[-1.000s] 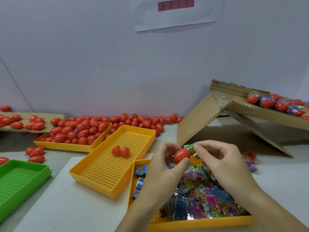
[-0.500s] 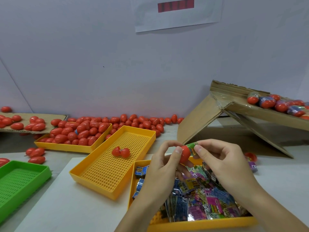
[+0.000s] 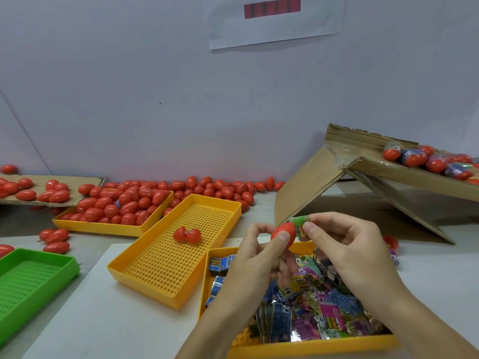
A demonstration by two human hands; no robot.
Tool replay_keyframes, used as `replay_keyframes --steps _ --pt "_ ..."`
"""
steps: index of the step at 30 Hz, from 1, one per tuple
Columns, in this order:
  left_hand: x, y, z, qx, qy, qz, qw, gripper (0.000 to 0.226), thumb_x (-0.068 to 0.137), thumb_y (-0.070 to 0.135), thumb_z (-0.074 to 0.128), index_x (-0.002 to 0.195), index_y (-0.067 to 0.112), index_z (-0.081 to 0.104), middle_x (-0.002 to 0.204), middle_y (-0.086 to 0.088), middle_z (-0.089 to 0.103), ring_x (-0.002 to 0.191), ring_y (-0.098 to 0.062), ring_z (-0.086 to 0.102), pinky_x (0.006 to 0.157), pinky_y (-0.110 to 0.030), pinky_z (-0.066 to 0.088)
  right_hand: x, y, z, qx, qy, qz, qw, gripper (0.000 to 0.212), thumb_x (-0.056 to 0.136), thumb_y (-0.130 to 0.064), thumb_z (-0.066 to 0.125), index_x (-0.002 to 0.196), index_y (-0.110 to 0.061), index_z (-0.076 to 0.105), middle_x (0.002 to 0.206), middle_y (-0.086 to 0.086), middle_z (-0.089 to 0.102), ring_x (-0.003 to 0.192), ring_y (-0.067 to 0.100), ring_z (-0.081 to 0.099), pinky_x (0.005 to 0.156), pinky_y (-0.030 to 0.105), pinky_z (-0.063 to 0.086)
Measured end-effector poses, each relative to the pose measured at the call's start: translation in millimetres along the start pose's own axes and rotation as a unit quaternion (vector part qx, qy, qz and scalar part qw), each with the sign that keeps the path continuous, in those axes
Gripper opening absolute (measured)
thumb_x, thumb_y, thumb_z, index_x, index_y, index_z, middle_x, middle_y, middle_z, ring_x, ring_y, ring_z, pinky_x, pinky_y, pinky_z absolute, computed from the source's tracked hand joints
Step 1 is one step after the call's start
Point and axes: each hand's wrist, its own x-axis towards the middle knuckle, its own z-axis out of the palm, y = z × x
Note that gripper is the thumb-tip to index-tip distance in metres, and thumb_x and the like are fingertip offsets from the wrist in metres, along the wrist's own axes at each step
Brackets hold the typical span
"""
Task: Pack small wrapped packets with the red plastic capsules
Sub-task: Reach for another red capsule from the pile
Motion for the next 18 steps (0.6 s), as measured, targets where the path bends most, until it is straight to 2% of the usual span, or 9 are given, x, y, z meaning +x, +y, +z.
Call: replay_keyframes --steps 7,13,18 --pt "1.6 -1.8 -1.3 -0.010 0.013 -0.010 1.000 0.042 0.087 0.041 0.057 0.107 0.004 0.057 0.069 -0.012 0.063 0.050 -0.016 0.053 0.056 -0.026 0.047 -0.1 -2.7 -0.7 -0.009 -0.009 -0.002 1.000 0.020 0.070 -0.045 0.064 0.087 -0.039 0.072 0.085 -0.020 0.075 0.081 -0.002 0.069 0.063 0.011 0.052" --pt "2.4 -3.0 -0.9 -0.005 0.034 -0.006 0.999 0.044 0.086 0.041 0.058 0.108 0.004 0.061 0.067 -0.011 0.063 0.050 -0.016 0.053 0.055 -0.027 0.046 -0.7 -3.7 -0.4 -0.016 -0.021 -0.020 0.999 0.024 0.071 -0.039 0.067 0.092 -0.030 0.075 0.088 -0.016 0.076 0.087 0.001 0.071 0.075 0.015 0.056" --pt "3.7 -3.4 -1.0 0.002 0.044 0.000 0.999 0.041 0.088 0.037 0.059 0.106 0.001 0.063 0.065 -0.010 0.062 0.049 -0.017 0.052 0.057 -0.029 0.046 -0.7 -2.4 2.0 -0.016 -0.018 -0.035 0.999 0.022 0.071 -0.035 0.070 0.091 -0.026 0.072 0.089 -0.014 0.075 0.088 0.003 0.071 0.074 0.012 0.054"
